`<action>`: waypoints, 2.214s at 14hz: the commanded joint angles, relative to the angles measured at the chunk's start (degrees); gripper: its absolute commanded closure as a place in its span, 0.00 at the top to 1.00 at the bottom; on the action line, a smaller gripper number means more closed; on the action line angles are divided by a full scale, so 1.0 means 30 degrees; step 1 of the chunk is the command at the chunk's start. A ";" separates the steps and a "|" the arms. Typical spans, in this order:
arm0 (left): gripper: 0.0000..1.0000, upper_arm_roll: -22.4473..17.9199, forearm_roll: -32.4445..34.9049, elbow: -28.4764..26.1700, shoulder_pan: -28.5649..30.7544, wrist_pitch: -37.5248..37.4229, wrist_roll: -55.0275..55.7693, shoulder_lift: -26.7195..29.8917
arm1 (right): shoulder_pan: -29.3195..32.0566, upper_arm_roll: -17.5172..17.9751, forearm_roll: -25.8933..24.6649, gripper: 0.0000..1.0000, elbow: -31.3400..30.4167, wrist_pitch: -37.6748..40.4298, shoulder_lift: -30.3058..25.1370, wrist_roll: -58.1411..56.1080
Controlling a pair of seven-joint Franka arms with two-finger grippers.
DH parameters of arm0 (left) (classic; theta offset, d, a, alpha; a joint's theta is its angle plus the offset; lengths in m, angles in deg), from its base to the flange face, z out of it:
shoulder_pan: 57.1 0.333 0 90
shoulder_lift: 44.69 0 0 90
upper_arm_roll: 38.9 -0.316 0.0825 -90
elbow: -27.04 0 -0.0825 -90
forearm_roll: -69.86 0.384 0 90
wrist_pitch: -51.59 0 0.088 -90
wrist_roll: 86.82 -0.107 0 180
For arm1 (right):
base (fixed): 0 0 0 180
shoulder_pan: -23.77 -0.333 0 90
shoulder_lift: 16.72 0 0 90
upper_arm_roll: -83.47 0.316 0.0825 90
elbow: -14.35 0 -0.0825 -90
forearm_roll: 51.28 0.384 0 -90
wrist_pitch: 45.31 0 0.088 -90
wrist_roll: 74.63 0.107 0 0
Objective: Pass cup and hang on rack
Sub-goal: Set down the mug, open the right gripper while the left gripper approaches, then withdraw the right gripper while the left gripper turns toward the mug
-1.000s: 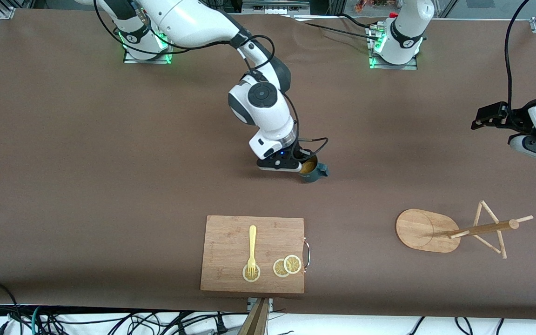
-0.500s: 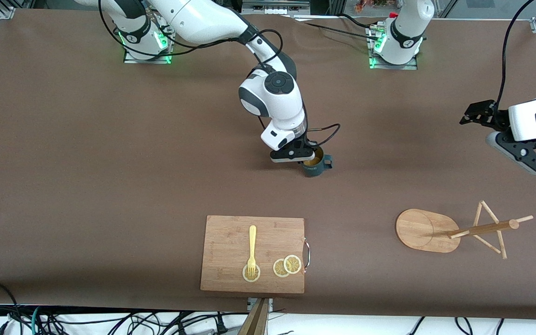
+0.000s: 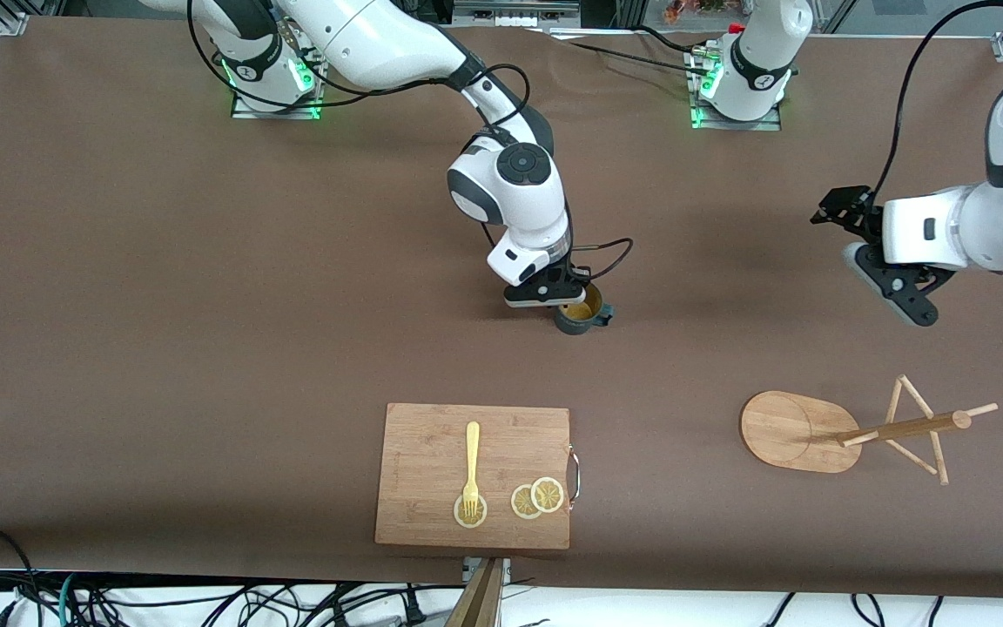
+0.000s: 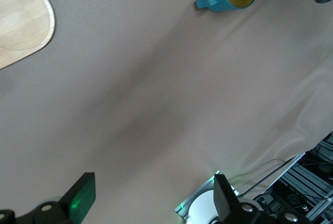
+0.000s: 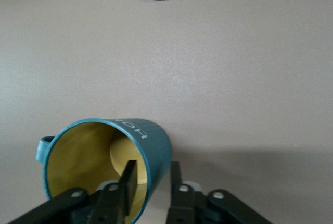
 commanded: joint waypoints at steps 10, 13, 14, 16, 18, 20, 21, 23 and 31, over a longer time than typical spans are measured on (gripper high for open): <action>1.00 0.2135 -0.1642 -0.4020 -0.0132 0.5615 -0.3748 0.0149 | 0.3440 -0.0309 0.2006 1.00 0.0220 1.2430 -0.6984 -0.4568; 1.00 0.2372 -0.3863 -0.5572 -0.0132 0.7870 -0.5793 0.0091 | 0.5053 -0.1272 0.1949 1.00 0.0162 1.5808 -0.8686 -0.6092; 1.00 0.2546 -0.4392 -0.6157 -0.0161 0.8662 -0.6556 0.0091 | 0.5085 -0.2583 0.2006 1.00 0.0161 1.6918 -0.9214 -0.6327; 1.00 0.3131 -0.5243 -0.7184 -0.0132 1.0186 -0.7644 0.0091 | 0.5202 -0.4725 0.2095 1.00 0.0161 1.8301 -1.0590 -0.9705; 1.00 0.3891 -0.5481 -0.7742 -0.0103 1.1183 -0.7794 0.0149 | 0.5232 -0.7301 0.2327 1.00 -0.0305 1.9735 -1.1355 -1.4218; 1.00 0.4159 -0.6267 -0.8270 -0.0102 1.2268 -0.8462 0.0120 | 0.5232 -0.9297 0.2797 1.00 -0.0424 1.9801 -1.1504 -1.6632; 1.00 0.4159 -0.7055 -0.8650 -0.0102 1.2940 -0.9657 0.0062 | 0.5261 -0.9799 0.2914 1.00 -0.0802 1.9626 -1.1504 -1.7686; 1.00 0.4101 -0.9133 -0.9500 0.0072 1.3793 -1.2672 -0.0142 | 0.5232 -1.0330 0.3237 1.00 -0.2555 1.7991 -1.1997 -1.8749; 1.00 0.3983 -1.6166 -1.1583 0.1274 1.5320 -2.2021 -0.1225 | 1.0256 -0.6131 0.2513 1.00 -0.8093 1.3947 -1.5307 -2.1710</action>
